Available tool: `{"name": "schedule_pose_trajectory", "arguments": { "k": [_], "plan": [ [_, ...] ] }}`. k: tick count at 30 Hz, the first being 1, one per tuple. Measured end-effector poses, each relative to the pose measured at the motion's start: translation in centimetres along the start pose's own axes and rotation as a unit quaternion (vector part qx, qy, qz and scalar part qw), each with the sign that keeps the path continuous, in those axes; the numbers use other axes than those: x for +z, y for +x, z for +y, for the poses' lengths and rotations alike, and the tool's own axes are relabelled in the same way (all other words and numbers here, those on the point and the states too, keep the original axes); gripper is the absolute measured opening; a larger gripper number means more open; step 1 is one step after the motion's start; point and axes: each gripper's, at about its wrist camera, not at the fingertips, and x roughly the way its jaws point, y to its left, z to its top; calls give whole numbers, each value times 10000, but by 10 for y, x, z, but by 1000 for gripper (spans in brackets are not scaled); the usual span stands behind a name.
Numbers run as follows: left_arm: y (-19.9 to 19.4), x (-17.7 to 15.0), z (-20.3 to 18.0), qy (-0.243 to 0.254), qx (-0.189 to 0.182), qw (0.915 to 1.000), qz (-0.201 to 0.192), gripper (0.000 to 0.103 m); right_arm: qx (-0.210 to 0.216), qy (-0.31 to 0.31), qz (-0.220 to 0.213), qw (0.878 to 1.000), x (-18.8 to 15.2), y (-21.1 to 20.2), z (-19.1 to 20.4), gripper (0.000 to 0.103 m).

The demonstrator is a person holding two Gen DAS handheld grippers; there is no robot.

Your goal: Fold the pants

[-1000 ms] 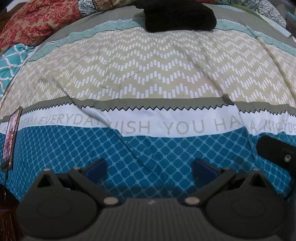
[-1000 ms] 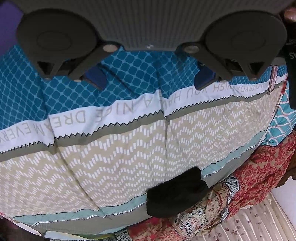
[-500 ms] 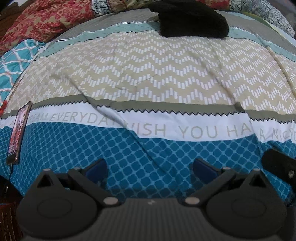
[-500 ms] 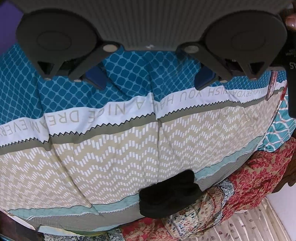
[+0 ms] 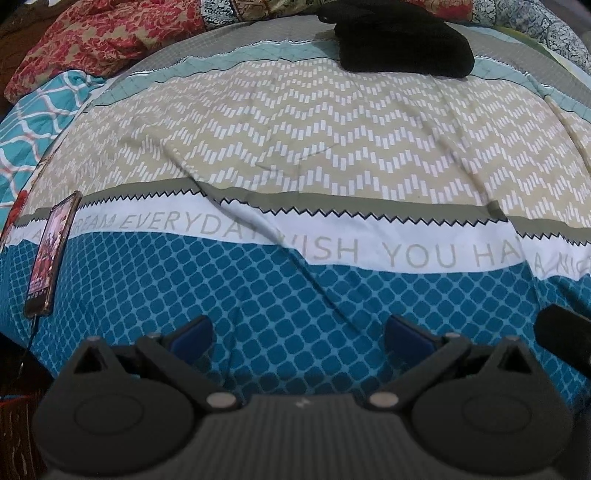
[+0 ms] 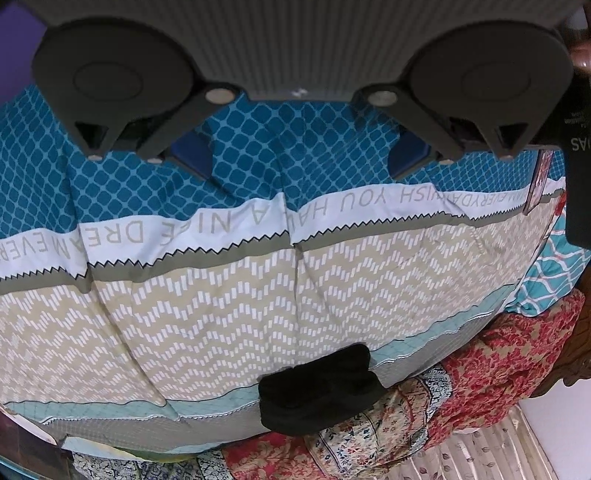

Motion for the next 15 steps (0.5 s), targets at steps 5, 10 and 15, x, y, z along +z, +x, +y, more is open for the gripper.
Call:
{"name": "schedule_pose_trajectory", "arguments": {
  "k": [5,10,15],
  "plan": [
    [-2,-1,0,65,28,10000,-29,103,-3,-2,-20,10000,-1,-2,1,102],
    [-2,-1,-2,126,108,9999,11,103,-3,40,-22,10000,-2,-3,1,102],
    [-4,0,-4,224,108,9997,2,103,14,91,-19,10000,-2,-3,-2,102]
  ]
}}
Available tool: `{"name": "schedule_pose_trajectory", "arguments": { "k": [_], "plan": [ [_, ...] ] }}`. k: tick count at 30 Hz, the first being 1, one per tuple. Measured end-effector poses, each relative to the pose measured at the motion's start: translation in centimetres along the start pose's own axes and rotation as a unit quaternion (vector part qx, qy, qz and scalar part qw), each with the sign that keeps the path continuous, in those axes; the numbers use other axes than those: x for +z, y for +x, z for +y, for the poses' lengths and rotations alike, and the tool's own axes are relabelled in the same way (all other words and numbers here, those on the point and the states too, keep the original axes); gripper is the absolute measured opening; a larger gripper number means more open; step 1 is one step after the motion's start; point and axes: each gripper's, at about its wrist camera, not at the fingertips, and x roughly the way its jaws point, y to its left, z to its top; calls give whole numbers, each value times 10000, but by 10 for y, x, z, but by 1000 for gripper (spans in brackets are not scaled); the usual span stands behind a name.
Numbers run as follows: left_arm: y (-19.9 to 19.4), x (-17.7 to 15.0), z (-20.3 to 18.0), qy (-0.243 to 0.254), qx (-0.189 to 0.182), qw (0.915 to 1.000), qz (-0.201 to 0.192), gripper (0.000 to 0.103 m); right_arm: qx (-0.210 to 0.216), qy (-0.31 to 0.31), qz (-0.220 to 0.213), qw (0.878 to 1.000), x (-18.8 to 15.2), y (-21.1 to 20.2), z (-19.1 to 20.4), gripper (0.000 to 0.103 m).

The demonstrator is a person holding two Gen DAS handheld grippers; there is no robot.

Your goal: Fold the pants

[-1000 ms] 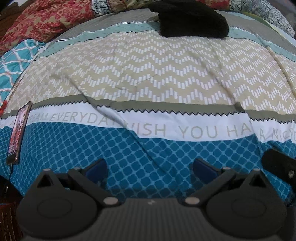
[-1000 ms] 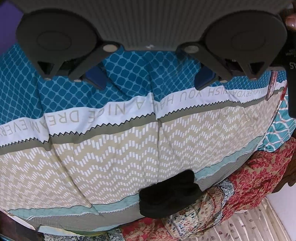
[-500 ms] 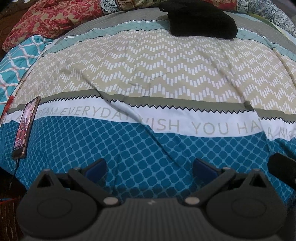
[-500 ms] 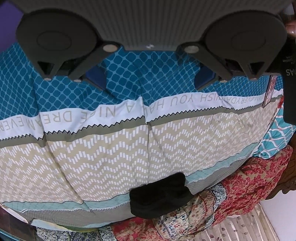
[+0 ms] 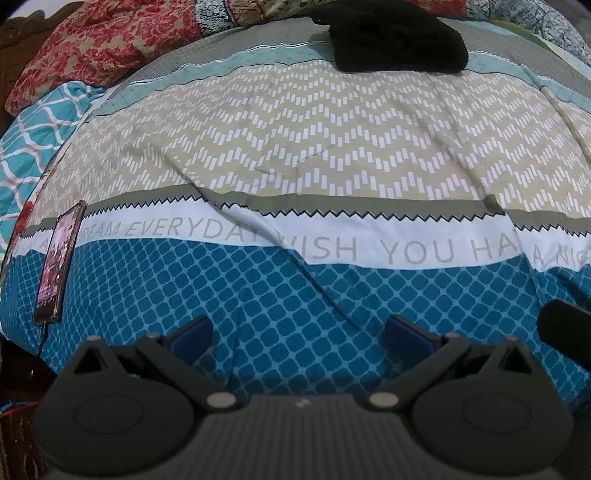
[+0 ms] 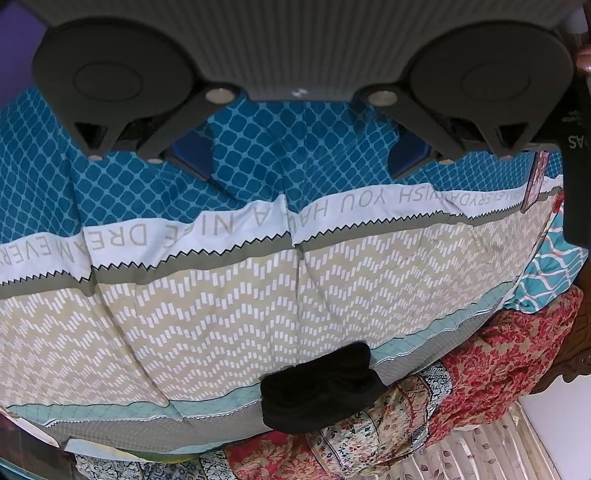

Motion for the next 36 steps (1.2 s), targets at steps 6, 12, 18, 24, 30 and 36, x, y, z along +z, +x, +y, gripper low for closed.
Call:
{"name": "schedule_pose_trajectory", "arguments": {
  "k": [6,12,18,24,30,36],
  "plan": [
    [-3,3,-5,115,-167,9997,118,103,16,46,-19,10000,1,-1,-3,102],
    [-7,4,-7,108,-163,9998,86,103,16,85,-99,9999,3,-5,-6,102],
    [-8,4,-7,136,-157,9997,119,103,25,81,-184,9998,4,-8,-5,102],
    [-7,2,-8,189,-191,9995,187,103,7,87,-236,9997,5,-10,-6,102],
    [-7,0,-10,302,-205,9991,205,103,7,119,-221,9997,4,-11,-7,102],
    [-7,-1,-12,371,-183,9989,202,103,-8,199,-197,9996,3,-10,-9,102]
  ]
}}
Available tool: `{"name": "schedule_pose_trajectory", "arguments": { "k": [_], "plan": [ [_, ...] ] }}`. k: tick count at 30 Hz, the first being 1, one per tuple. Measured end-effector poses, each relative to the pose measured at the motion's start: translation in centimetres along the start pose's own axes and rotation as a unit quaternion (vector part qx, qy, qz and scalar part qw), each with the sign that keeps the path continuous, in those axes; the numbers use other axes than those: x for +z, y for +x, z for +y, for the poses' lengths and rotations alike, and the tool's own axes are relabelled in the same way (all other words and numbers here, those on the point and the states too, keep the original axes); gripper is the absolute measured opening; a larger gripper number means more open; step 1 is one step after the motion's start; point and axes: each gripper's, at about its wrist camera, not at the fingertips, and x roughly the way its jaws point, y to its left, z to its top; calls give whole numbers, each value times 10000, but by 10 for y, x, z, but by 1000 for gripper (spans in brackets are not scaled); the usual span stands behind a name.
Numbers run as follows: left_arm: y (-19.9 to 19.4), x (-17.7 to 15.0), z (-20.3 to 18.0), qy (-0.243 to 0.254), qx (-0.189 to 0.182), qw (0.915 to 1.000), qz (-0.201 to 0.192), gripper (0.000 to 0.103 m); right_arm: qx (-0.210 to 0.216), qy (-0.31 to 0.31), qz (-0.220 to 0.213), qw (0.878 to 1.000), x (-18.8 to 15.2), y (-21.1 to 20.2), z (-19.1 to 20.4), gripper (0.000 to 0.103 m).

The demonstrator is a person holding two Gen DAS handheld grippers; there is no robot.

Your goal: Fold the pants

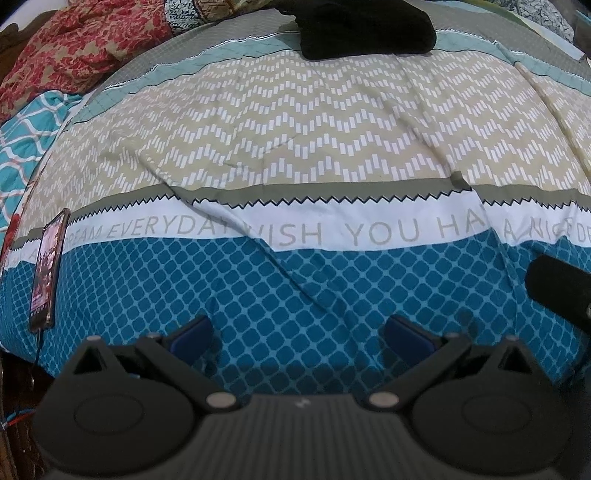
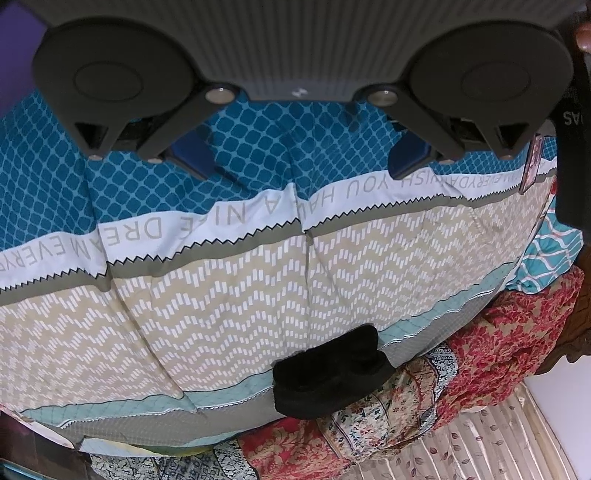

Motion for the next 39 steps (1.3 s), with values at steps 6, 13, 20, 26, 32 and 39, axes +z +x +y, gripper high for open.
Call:
{"name": "schedule_pose_trajectory", "arguments": {
  "k": [6,13,20,26,32,39],
  "plan": [
    [2,-1,-1,35,15,10000,22,103,5,26,22,10000,0,1,-2,102],
    [4,-2,-1,48,7,10000,44,103,12,41,44,10000,0,1,-3,102],
    [5,-3,-2,40,-13,10000,78,103,12,41,47,10000,0,1,-3,102],
    [7,-3,0,16,-22,9999,128,103,10,43,53,10000,-1,2,-3,102],
    [8,-3,0,3,-20,9999,147,103,6,55,70,10000,-4,3,-3,102],
    [8,-3,0,0,-22,9999,152,103,5,57,70,10000,-2,3,-3,102]
  ]
}}
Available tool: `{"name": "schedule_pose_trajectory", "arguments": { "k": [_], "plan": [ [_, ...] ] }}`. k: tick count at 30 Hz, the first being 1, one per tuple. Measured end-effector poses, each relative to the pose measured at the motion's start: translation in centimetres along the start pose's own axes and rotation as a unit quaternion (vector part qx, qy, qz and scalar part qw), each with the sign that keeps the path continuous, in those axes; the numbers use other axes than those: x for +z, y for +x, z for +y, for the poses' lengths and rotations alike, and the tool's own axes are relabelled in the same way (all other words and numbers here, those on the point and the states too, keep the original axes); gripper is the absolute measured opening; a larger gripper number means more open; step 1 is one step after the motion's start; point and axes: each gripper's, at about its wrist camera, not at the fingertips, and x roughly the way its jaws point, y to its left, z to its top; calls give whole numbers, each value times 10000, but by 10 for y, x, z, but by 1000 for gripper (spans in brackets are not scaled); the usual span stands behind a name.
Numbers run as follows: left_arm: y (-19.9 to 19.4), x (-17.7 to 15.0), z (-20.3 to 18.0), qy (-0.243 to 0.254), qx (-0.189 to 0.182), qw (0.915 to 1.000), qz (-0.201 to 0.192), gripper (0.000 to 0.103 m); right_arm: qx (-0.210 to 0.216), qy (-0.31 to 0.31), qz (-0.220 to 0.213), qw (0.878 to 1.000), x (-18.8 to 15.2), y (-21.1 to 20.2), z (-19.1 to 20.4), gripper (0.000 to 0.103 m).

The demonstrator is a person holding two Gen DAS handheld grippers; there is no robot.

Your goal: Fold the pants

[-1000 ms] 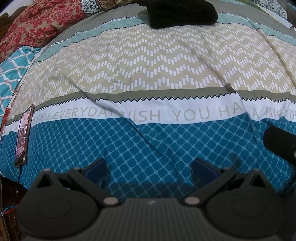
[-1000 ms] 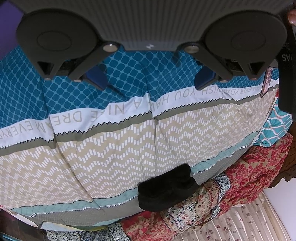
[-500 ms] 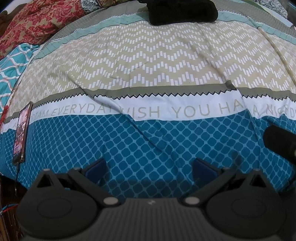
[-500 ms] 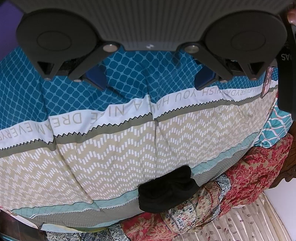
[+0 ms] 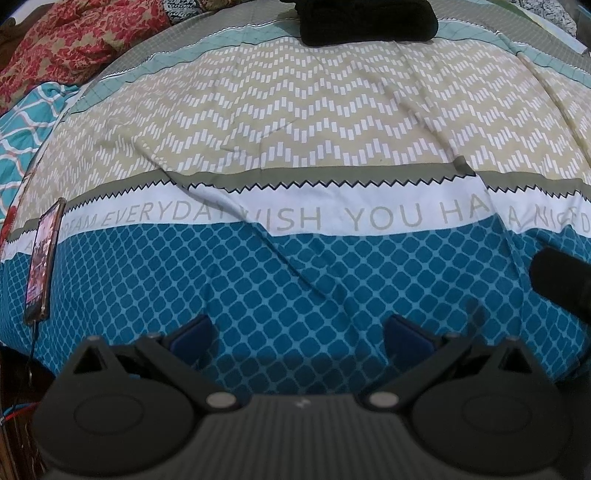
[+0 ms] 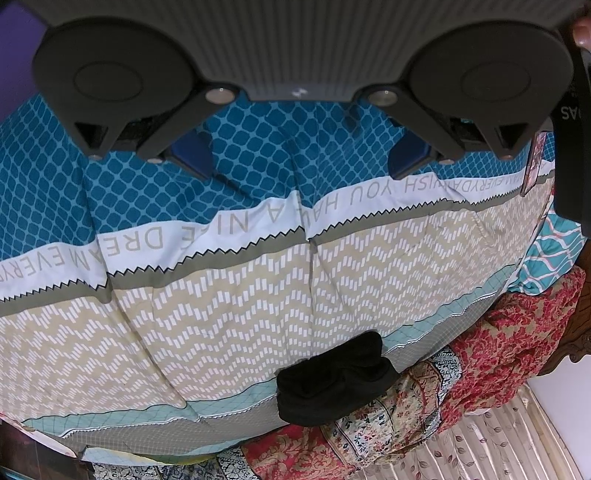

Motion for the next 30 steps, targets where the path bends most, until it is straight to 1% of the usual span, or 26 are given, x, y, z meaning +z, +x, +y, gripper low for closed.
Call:
{"name": "schedule_pose_trajectory", "arguments": {
  "k": [24,30],
  "plan": [
    [1,0,1,-35,-22,10000,31,103,-3,-28,9,10000,0,0,2,102],
    [-6,2,-1,18,-103,9998,-181,103,-5,-118,-61,9999,3,-2,1,102]
  ]
}}
